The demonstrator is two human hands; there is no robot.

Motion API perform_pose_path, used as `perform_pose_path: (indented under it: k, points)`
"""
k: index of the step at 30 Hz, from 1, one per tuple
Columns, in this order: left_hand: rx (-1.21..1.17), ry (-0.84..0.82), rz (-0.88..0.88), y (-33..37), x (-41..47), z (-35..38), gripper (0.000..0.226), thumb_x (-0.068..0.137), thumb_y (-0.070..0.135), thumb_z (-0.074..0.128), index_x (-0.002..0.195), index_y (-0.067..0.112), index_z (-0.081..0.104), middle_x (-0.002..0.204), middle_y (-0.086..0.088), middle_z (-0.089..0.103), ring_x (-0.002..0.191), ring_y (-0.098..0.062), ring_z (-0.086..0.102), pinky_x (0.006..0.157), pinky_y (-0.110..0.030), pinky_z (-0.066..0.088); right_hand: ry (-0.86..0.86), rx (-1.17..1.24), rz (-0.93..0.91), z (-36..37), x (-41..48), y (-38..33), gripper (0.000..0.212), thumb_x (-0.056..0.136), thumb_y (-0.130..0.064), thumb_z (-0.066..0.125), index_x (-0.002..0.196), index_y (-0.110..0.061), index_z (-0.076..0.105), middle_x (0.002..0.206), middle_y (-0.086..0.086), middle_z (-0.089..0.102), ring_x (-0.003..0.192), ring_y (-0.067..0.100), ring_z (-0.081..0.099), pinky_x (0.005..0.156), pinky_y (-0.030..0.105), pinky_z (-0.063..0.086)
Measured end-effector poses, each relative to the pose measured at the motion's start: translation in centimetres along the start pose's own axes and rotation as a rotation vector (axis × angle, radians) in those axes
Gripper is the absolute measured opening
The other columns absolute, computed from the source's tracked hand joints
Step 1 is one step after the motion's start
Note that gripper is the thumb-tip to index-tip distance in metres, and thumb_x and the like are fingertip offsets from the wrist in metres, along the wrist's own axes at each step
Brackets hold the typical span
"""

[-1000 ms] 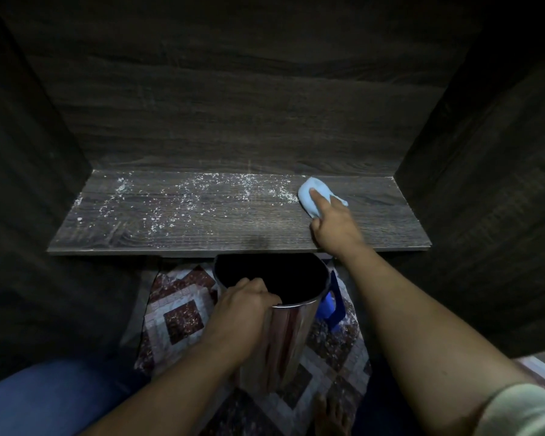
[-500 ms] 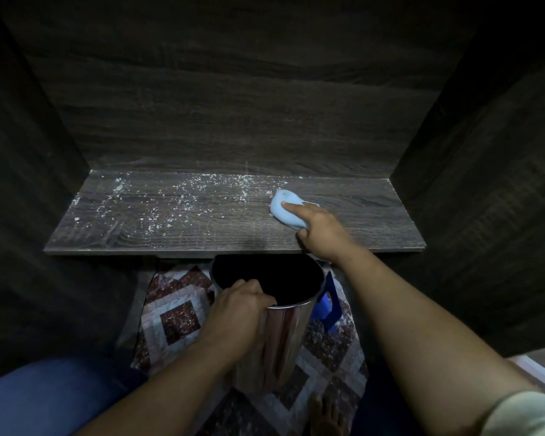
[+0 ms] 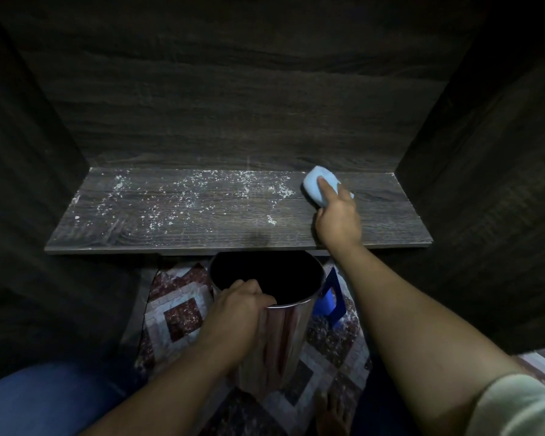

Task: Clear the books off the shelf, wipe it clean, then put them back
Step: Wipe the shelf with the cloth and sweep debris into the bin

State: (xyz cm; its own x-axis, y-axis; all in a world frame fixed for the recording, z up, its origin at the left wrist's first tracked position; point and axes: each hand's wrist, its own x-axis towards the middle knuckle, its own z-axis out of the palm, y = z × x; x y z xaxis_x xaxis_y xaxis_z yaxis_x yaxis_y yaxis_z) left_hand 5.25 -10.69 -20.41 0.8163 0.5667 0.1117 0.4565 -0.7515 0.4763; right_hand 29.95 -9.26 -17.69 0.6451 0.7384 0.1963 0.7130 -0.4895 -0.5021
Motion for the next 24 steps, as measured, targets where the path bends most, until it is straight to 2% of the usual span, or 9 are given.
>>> perform_pose_path:
  k: [6,11,20,24]
  points:
    - [0.016,0.021,0.01,-0.4,-0.6,-0.4,0.031,0.066,0.016,0.057,0.087,0.029,0.076,0.074,0.005,0.059,0.068,-0.02,0.057,0.054,-0.028,0.05,-0.136,-0.04,-0.128,1.8,0.0,-1.6,0.063,0.091,-0.006,0.048,0.149,-0.026,0.034,0.151,0.017,0.03,0.137,0.034,0.031,0.105,0.037,0.035]
    - [0.028,-0.004,-0.003,-0.8,-0.7,-0.4,0.025,0.07,0.024,0.061,0.089,0.028,0.076,0.076,0.004,0.056,0.072,-0.02,0.055,0.058,-0.029,0.049,-0.215,-0.008,-0.268,2.3,-1.4,-2.8,0.067,0.085,-0.003,0.052,0.147,-0.026,0.039,0.148,0.02,0.037,0.135,0.035,0.036,0.11,0.033,0.03]
    - [0.018,0.002,0.018,-0.4,-0.4,-0.5,0.019,0.069,0.02,0.077,0.086,0.028,0.073,0.076,0.004,0.053,0.074,-0.02,0.054,0.058,-0.029,0.047,-0.299,0.012,-0.405,1.5,-4.1,-2.2,0.071,0.082,0.002,0.052,0.145,-0.028,0.041,0.146,0.019,0.041,0.135,0.033,0.038,0.109,0.033,0.031]
    - [0.029,0.003,0.045,0.0,-0.2,-0.5,0.023,0.066,0.013,0.075,0.085,0.025,0.075,0.074,0.002,0.055,0.071,-0.022,0.056,0.055,-0.03,0.049,-0.344,0.071,-0.435,0.8,-5.0,-1.7,0.069,0.081,0.003,0.051,0.143,-0.027,0.046,0.143,0.016,0.045,0.135,0.03,0.04,0.11,0.037,0.035]
